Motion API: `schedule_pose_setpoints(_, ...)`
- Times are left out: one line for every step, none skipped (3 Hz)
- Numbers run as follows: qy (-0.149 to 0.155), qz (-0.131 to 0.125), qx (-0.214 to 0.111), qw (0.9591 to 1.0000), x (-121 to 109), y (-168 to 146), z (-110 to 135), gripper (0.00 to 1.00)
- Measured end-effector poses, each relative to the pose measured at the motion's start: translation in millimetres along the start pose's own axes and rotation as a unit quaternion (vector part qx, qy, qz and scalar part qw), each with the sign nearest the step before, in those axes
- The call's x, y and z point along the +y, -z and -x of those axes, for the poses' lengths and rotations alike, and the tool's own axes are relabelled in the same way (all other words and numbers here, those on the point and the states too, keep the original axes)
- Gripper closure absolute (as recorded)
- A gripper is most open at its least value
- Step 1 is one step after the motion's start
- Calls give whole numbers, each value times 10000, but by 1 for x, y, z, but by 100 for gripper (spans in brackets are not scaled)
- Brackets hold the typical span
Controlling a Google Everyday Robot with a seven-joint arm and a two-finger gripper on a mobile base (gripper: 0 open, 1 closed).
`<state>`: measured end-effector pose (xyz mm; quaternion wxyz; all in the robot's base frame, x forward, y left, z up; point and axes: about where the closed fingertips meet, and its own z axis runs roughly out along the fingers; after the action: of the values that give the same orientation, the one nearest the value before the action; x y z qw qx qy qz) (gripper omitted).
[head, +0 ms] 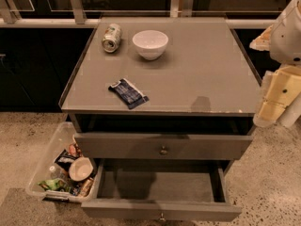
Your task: Close middle drawer
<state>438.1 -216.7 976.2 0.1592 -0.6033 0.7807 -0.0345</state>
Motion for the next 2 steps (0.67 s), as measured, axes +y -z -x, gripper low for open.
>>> schedule_pose_setpoints(-9,-28,-15,10000,4,-9,-5,0)
schedule_pose_setpoints(17,-77,-132,9999,27,-27,-16,0)
